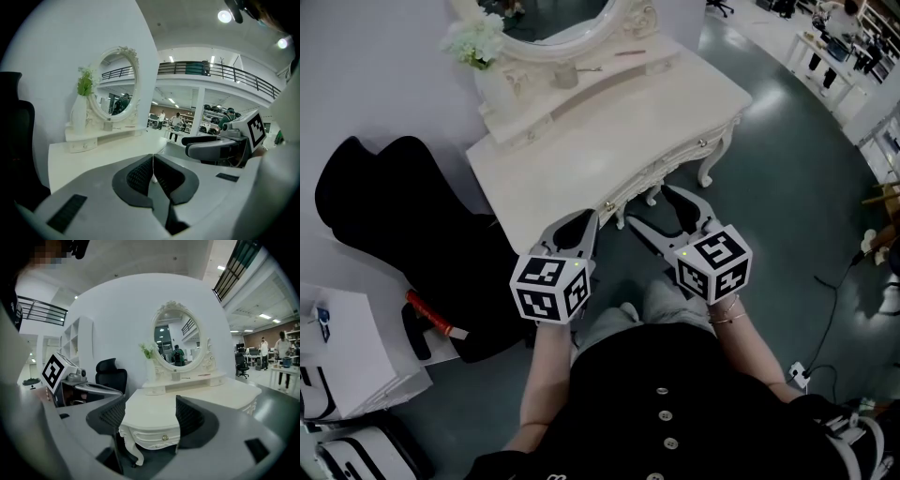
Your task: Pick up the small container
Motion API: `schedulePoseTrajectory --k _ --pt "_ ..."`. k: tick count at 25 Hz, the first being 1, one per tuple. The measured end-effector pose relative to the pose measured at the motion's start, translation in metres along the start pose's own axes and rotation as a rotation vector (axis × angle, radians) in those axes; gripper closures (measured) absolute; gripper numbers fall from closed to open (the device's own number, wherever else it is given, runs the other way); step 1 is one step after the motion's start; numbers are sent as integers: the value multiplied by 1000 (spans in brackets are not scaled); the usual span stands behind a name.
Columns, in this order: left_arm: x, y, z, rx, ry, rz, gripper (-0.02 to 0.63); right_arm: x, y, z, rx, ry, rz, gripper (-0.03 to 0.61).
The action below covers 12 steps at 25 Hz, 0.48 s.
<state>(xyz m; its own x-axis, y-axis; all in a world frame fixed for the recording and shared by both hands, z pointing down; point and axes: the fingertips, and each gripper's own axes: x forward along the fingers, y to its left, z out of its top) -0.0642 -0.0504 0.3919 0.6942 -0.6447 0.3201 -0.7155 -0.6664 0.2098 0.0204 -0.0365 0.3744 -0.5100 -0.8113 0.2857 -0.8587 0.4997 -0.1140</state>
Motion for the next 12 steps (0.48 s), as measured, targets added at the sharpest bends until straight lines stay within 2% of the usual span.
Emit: schedulePoseTrajectory --k 6,12 --pt "14 21 3 -29 -5 10 598 31 -7 1 -3 26 24 257" --pt "31 61 16 -71 -23 70 598 81 -21 17 -23 38 80 258"
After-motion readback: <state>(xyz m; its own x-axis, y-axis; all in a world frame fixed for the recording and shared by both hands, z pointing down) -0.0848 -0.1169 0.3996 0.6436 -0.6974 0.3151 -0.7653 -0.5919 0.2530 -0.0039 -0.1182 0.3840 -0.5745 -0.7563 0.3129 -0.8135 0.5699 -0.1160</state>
